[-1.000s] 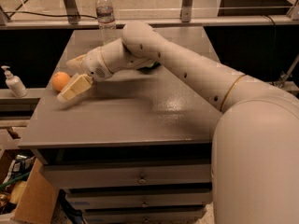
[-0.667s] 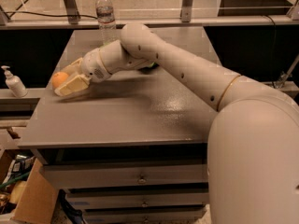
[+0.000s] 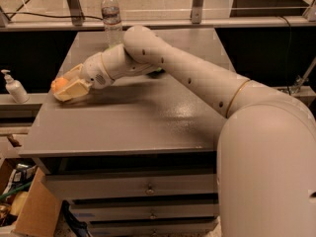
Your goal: Pick orange
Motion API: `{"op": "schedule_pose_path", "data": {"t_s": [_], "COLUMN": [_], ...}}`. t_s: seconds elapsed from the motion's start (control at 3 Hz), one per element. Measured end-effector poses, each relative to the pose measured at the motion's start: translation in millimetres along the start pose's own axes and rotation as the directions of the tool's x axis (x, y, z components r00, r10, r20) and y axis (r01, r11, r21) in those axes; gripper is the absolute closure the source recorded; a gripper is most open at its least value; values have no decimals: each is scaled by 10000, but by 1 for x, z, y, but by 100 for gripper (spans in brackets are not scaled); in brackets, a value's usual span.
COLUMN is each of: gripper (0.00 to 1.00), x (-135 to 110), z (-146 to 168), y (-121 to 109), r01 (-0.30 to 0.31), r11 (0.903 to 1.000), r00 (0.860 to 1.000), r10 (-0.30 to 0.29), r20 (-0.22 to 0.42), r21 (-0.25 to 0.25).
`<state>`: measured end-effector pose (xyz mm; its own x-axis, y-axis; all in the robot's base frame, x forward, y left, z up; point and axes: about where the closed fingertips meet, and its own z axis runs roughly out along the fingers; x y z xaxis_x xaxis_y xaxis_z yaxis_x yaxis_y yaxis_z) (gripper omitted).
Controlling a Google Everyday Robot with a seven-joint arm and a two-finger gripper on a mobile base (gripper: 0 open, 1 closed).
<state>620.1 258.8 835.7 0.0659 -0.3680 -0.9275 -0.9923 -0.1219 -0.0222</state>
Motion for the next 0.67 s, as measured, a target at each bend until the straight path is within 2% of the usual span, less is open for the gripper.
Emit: {"op": "schedule_pose_path", "data": {"t_s": [0.33, 0.67], "gripper": [100, 100], "x": [-14, -26], "z": [-13, -73], "y": [5, 32], "r01": [73, -89], "r11": [9999, 9980], "r00": [9997, 9993], "r10": [-76, 65], "r20": [216, 379], "r21": [128, 625]}}
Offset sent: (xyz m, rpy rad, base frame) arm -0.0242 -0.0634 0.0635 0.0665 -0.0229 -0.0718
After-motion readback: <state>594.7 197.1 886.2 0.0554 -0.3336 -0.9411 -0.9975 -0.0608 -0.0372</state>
